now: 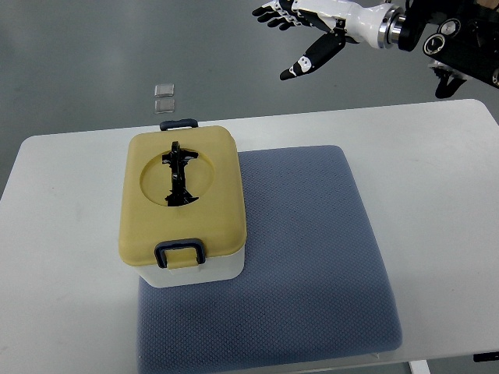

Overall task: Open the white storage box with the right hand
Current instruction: 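Swing the right hand over the yellow lid of the box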

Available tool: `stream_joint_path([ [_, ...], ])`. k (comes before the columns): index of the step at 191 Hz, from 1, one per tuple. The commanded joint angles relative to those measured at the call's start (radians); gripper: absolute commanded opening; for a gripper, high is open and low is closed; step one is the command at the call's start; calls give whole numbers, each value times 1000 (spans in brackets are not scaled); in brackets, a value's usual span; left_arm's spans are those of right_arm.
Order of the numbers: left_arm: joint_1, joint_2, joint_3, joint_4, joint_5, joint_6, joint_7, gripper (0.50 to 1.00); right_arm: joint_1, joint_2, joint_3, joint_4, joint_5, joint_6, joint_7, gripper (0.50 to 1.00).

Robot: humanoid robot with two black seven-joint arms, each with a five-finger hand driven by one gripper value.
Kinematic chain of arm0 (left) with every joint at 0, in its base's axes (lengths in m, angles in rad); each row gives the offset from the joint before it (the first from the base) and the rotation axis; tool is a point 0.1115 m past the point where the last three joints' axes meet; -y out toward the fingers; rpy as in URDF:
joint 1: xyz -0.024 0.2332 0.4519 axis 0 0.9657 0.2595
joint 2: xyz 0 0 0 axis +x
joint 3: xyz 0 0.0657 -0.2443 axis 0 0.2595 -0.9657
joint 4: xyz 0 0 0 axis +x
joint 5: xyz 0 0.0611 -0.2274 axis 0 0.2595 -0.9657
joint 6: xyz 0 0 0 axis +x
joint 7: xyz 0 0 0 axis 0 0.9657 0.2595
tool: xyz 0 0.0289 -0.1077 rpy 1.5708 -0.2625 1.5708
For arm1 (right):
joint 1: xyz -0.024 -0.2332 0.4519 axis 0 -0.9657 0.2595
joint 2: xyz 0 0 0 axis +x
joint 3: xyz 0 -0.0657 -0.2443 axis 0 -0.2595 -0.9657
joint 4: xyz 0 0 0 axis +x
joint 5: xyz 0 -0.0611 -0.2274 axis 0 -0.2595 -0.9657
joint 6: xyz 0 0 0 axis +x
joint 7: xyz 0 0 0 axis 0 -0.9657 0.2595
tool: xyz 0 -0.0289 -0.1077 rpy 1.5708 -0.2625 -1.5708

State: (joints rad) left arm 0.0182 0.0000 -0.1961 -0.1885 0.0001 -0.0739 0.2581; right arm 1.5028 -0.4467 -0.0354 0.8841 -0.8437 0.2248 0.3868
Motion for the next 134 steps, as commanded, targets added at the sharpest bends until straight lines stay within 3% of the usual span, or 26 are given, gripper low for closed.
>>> stream_joint_path([
  [1,0,0,0,-3,0,0,0,1000,74,-12,-98,95,-115,-104,89,930],
  [21,0,0,-2,-8,0,-1,0,1000,111,-4,-192,165,-209,-265,221,928],
  [44,0,0,-2,-17,-2,0,0,1000,105,17,-233,188,-256,-380,224,928],
  [134,0,0,-2,-17,-2,0,0,1000,-23,129,-232,139,-278,-512,224,928],
])
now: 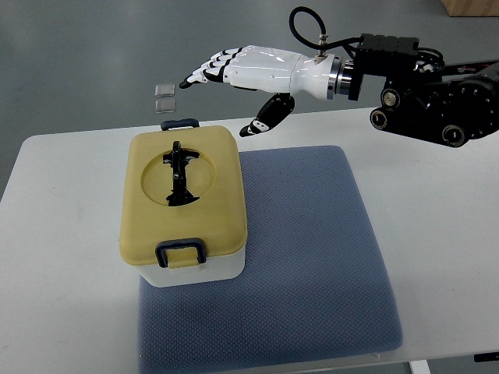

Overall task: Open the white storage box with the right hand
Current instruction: 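Swing the right hand over the yellow lid of the box, then lower the right hand and grasp the black handle on the lid, then lift the yellow lid off the white box with the right hand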

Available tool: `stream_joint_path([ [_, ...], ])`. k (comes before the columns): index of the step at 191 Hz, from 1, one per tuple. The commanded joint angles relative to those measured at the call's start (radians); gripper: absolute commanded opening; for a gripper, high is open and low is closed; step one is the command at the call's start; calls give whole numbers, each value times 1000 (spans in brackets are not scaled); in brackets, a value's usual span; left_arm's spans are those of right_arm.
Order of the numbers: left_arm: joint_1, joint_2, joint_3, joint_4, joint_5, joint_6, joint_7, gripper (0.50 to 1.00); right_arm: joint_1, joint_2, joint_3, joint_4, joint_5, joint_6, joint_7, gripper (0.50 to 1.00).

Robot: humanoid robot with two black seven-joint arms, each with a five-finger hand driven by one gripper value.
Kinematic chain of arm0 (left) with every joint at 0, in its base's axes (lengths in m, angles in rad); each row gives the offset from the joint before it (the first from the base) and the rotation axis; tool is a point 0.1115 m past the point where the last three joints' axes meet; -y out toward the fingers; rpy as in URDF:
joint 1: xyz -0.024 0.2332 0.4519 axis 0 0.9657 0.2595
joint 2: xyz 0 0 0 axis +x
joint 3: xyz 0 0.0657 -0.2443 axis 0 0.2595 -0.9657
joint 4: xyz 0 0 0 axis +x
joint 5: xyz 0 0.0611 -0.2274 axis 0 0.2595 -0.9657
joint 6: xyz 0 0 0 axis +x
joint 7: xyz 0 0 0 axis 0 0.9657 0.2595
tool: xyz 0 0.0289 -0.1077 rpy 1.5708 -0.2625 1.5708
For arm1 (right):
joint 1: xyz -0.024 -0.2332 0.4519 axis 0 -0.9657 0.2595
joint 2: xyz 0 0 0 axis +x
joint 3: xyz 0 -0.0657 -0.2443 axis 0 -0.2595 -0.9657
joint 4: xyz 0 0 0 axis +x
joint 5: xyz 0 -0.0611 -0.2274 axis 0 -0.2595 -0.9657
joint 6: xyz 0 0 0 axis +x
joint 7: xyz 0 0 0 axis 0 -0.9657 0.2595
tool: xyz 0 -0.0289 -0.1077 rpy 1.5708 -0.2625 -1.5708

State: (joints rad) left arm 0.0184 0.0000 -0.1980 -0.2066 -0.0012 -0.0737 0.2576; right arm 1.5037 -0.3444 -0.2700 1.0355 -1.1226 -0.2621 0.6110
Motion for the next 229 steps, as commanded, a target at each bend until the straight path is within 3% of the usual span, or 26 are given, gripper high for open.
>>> stream_joint_path([
  [1,0,0,0,1,0,0,0,1000,-23,27,3,-12,1,-25,0,928],
  [105,2,0,0,15,0,0,0,1000,-88,174,12,-91,17,-57,0,926],
  [149,2,0,0,16,0,0,0,1000,-95,225,17,-107,63,-55,0,897],
  [197,2,0,0,16,0,0,0,1000,-99,278,20,-130,83,-83,0,797],
  [216,2,0,0,16,0,0,0,1000,-102,292,20,-144,81,-91,0,666],
  [229,2,0,0,16,0,0,0,1000,-102,298,20,-152,81,-92,0,541],
])
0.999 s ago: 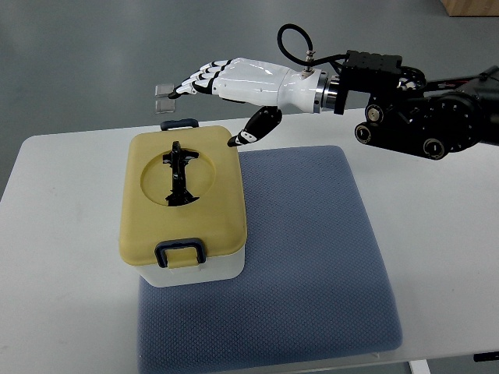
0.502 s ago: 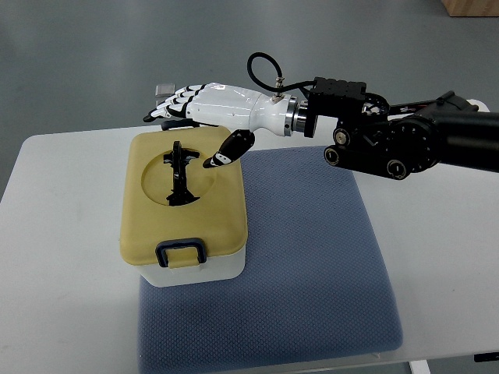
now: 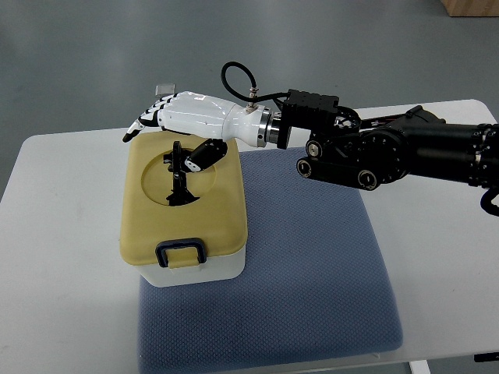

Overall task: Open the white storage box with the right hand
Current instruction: 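Lift the yellow lid off the white box with the right hand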

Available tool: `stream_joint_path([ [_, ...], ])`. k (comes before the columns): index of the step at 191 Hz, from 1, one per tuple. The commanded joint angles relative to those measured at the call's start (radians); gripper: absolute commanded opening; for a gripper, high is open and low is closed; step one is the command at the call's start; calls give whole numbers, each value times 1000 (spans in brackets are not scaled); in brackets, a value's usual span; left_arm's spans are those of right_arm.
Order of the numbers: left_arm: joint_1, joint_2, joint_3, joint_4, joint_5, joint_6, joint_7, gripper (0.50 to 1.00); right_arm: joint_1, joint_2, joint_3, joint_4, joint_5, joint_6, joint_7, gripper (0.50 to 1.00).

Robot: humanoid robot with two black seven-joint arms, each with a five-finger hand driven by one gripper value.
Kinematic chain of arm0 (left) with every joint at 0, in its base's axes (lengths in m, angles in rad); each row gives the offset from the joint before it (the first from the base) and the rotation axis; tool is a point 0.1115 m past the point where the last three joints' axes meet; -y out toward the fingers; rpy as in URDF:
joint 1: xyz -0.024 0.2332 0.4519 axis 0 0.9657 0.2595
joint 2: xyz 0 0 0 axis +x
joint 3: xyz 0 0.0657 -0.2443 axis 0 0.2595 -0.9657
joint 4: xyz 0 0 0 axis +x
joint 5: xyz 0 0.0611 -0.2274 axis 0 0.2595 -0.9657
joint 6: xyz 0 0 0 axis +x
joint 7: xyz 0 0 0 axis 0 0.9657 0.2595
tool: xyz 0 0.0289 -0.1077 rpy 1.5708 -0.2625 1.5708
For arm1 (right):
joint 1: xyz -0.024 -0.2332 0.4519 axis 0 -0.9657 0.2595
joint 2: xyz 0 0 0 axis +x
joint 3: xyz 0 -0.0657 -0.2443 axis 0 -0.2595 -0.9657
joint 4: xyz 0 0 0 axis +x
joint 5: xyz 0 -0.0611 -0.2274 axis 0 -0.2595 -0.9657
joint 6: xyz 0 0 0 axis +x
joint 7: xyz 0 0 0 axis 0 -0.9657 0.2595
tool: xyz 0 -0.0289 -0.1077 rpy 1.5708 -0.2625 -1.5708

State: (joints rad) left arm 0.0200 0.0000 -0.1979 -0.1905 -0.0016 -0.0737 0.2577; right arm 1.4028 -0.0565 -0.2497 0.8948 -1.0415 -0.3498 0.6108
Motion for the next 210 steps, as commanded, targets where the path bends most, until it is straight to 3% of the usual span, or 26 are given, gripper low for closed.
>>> stream_joint_path([
  [1,0,0,0,0,0,0,0,1000,-1,10,0,-11,0,-5,0,541],
  [6,0,0,0,0,0,0,0,1000,-1,12,0,-11,0,-5,0,500],
  [53,0,0,0,0,0,0,0,1000,21,0,1,-10,9,-6,-5,500],
  [103,0,0,0,0,0,0,0,1000,137,-65,15,21,60,2,-6,500],
  [171,2,0,0,0,0,0,0,1000,189,-359,13,207,60,37,-2,500],
  [210,0,0,2,-10,0,0,3,1000,96,-549,7,286,44,51,0,500],
])
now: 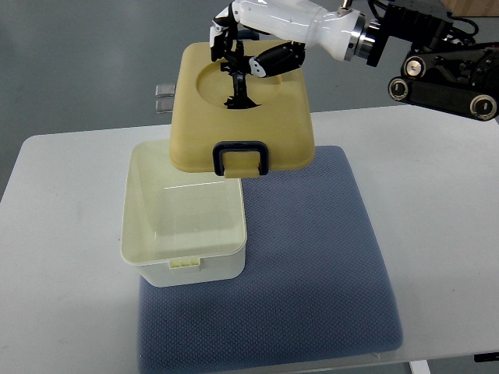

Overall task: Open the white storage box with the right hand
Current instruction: 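Lift the yellow lid off the white box with the right hand, then move the lid beside the box and lower it onto the mat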

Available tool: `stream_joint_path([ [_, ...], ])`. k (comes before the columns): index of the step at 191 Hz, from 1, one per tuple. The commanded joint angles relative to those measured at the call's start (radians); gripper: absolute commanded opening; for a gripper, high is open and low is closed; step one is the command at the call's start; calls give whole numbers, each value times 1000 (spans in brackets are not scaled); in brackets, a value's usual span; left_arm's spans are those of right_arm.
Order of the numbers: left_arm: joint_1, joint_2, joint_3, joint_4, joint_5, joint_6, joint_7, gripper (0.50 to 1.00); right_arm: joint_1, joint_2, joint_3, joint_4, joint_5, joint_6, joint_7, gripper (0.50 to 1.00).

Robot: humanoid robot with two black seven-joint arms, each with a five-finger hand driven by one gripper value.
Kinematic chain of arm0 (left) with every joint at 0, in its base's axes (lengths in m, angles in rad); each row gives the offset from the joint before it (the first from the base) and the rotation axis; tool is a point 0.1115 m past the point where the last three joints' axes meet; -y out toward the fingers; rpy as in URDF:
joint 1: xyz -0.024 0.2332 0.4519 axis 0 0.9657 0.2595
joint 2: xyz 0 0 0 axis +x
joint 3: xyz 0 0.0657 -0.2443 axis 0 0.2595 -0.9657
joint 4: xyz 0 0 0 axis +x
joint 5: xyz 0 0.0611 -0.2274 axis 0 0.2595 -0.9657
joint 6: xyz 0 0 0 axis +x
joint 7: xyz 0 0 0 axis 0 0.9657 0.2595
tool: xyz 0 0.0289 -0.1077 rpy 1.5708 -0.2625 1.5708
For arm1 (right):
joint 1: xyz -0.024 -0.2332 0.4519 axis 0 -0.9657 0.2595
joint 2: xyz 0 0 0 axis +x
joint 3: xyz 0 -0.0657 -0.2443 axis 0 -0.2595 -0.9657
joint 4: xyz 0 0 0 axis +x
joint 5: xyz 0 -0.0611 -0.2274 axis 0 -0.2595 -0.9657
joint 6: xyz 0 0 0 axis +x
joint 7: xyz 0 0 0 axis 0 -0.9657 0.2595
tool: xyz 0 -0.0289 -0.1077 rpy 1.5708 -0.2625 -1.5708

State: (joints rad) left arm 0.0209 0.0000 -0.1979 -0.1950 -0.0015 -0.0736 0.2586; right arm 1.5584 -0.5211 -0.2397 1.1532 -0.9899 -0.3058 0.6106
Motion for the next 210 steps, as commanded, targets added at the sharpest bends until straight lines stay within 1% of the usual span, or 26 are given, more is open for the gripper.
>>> stream_joint_path([
  [1,-1,0,2,-6,0,0,2,1000,-60,-85,-3,28,-7,7,0,500],
  [10,1,0,2,-6,0,0,2,1000,-87,-111,-9,26,-15,7,0,500],
  [40,-1,0,2,-6,0,0,5,1000,-245,-186,-10,0,-67,2,0,500],
  [56,-1,0,2,-7,0,0,5,1000,-307,-194,-10,-32,-82,-4,0,500],
  [71,-1,0,2,-9,0,0,7,1000,-370,-191,-1,-84,-82,-9,0,500],
  [89,-1,0,2,-9,1,0,8,1000,-393,-185,2,-90,-82,-19,0,500],
  [115,-1,0,3,-7,0,0,10,1000,-403,-137,2,-90,-81,-64,0,500],
  [151,-1,0,2,-9,0,0,8,1000,-405,-54,2,-90,-82,-70,0,500],
  [172,-1,0,2,-9,0,0,8,1000,-411,15,0,-93,-81,-104,0,500],
  [183,-1,0,2,-7,0,0,8,1000,-414,44,-1,-95,-81,-110,0,500],
  [205,-1,0,2,-3,0,0,8,1000,-426,70,-3,-96,-79,-110,0,500],
  [206,-1,0,2,-1,0,0,8,1000,-428,70,-3,-96,-79,-110,0,547],
  [207,-1,0,2,-1,0,0,8,1000,-428,70,-3,-96,-79,-110,0,547],
  [208,-1,0,2,-1,0,0,8,1000,-429,72,-1,-96,-78,-110,0,600],
  [209,-1,0,2,-1,0,0,8,1000,-429,72,-1,-96,-78,-110,0,601],
  [210,-1,0,2,-1,0,0,8,1000,-429,72,-1,-96,-76,-110,0,651],
])
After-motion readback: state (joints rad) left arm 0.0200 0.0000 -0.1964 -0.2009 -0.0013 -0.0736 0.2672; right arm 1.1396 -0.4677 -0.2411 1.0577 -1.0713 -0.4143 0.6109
